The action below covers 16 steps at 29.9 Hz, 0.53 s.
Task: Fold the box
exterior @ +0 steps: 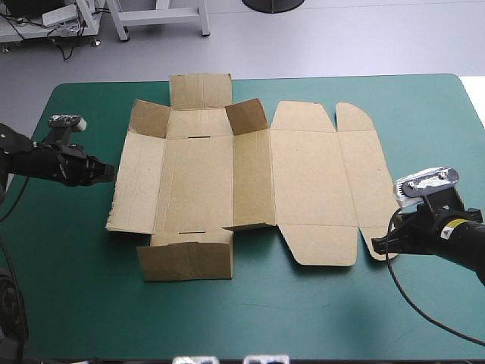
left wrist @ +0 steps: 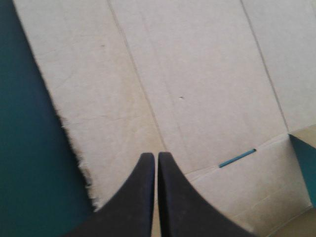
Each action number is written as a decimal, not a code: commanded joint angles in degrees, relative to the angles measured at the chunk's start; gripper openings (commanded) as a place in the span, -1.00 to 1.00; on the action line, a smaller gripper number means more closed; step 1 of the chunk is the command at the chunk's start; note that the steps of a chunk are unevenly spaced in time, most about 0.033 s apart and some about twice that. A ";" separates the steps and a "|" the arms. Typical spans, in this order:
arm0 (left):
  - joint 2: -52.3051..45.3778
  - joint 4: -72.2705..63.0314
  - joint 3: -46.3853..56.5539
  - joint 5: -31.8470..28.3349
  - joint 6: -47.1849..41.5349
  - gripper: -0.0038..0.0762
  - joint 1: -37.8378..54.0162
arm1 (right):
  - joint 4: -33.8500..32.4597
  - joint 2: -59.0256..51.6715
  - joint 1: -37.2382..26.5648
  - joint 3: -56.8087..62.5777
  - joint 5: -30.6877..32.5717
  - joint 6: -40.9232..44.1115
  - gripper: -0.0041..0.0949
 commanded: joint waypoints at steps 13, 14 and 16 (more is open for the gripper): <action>10.71 -9.61 -2.06 2.60 10.19 -0.64 13.10 | 2.39 -0.31 -0.09 -1.94 -3.57 -0.94 -0.96; 11.85 -10.06 -2.06 3.03 9.77 -0.50 13.07 | 2.39 -0.31 -0.09 -1.94 -3.57 -0.94 -0.96; 14.11 -10.47 -2.06 4.40 9.64 -0.24 13.07 | 2.52 -0.31 -0.09 -1.94 -3.57 -0.94 -0.96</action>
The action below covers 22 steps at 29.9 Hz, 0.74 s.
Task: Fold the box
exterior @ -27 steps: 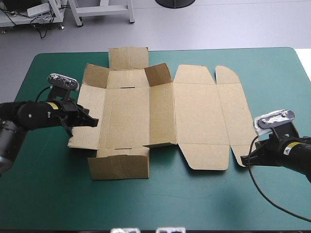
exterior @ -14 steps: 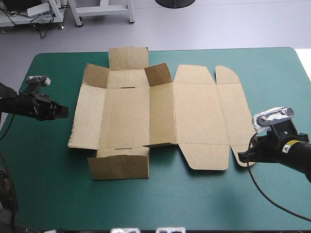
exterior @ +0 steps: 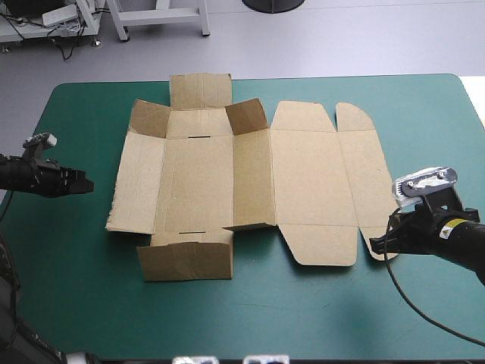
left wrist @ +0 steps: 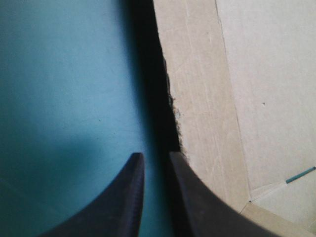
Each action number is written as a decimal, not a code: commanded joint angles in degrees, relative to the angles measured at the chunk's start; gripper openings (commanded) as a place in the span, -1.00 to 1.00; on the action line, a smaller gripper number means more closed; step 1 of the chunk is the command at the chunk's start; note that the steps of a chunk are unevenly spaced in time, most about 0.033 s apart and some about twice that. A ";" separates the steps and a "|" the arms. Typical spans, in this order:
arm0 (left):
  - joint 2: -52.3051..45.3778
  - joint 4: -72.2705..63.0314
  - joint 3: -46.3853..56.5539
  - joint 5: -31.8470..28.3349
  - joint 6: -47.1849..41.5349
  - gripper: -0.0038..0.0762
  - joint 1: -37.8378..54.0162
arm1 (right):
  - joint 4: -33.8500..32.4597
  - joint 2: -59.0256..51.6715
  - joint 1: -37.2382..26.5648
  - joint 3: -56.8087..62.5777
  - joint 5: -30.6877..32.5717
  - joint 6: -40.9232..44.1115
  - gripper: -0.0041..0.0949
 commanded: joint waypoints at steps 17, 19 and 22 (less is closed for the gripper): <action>5.39 -7.41 -1.18 5.38 -3.57 0.26 -0.47 | 1.69 -0.31 -0.09 -1.94 -3.79 -0.43 -0.96; 5.39 -7.41 -0.18 5.38 -3.57 0.26 -1.33 | 1.69 -0.31 -0.09 -1.94 -3.79 -0.43 -0.96; 5.39 -7.41 2.00 5.38 -2.84 0.26 -3.39 | 1.69 -0.31 -0.09 -1.94 -3.92 -0.43 -0.96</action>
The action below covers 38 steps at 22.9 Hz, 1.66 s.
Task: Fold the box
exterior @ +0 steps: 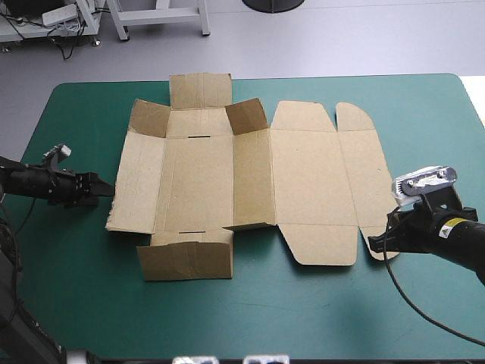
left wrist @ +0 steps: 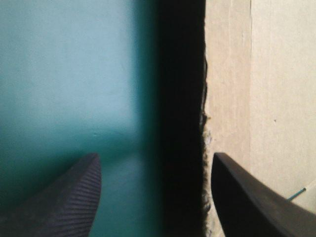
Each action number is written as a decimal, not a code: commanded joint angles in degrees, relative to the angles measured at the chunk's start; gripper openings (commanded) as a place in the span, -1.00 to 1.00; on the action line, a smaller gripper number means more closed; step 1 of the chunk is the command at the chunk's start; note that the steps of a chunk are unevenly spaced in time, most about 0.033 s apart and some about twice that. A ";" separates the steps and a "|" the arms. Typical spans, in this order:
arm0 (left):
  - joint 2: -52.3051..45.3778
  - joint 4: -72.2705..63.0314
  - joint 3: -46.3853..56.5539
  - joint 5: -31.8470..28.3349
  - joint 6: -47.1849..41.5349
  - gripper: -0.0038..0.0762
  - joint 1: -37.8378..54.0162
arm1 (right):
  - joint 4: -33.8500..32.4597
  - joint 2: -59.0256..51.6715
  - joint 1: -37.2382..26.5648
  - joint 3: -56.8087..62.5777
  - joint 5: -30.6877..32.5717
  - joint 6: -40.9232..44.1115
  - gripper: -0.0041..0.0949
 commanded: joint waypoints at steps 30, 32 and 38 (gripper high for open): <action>-7.45 -7.73 0.43 6.14 2.90 -0.93 -13.76 | 2.38 -0.31 -0.09 -1.94 -1.11 -1.03 -0.96; -9.77 -5.35 -1.83 6.14 2.90 -0.93 -15.46 | 2.38 -0.31 -0.09 -1.94 -0.94 -1.09 -0.96; -15.65 5.41 -15.13 5.89 -1.51 -0.92 -26.37 | 2.38 -0.31 -0.09 -1.94 -0.70 -1.51 -0.96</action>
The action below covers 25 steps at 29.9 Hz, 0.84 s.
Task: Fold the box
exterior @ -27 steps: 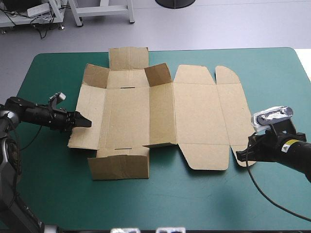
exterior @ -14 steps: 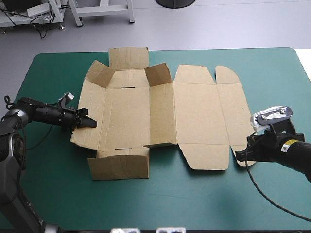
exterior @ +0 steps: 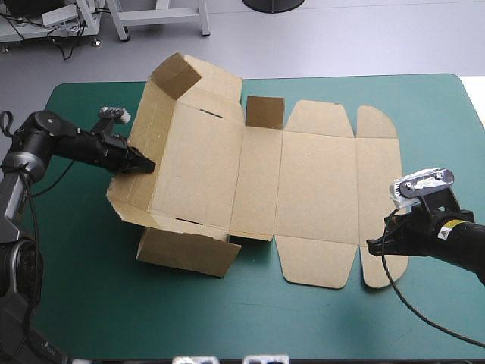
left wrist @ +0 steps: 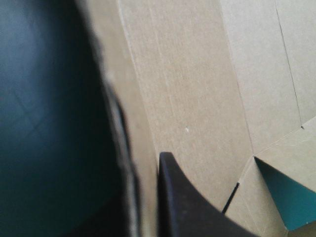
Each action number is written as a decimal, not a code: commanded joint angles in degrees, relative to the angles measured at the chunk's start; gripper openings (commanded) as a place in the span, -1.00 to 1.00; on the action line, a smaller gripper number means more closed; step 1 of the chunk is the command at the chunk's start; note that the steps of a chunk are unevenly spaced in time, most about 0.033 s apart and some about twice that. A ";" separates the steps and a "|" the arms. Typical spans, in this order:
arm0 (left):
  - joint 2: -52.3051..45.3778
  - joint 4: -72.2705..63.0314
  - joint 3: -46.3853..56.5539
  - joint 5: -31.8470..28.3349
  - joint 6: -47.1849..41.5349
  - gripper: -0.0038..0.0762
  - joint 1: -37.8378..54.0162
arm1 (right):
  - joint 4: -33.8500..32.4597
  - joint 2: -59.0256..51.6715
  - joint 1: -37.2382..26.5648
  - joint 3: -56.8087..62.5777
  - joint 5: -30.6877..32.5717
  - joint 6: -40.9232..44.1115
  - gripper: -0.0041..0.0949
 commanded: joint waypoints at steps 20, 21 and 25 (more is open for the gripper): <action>-4.77 62.91 -27.91 -1.25 -5.11 -0.93 -45.24 | 0.47 -0.31 -0.09 -9.70 -6.62 -2.20 -0.96; -4.77 64.25 -27.91 -1.75 -5.11 -0.93 -46.22 | 0.47 -0.31 -0.09 -10.60 -7.08 -2.20 -0.96; -4.77 65.31 -27.91 -3.75 -3.13 -0.93 -48.28 | 0.47 -0.31 -0.09 -13.97 -8.05 -2.34 -0.96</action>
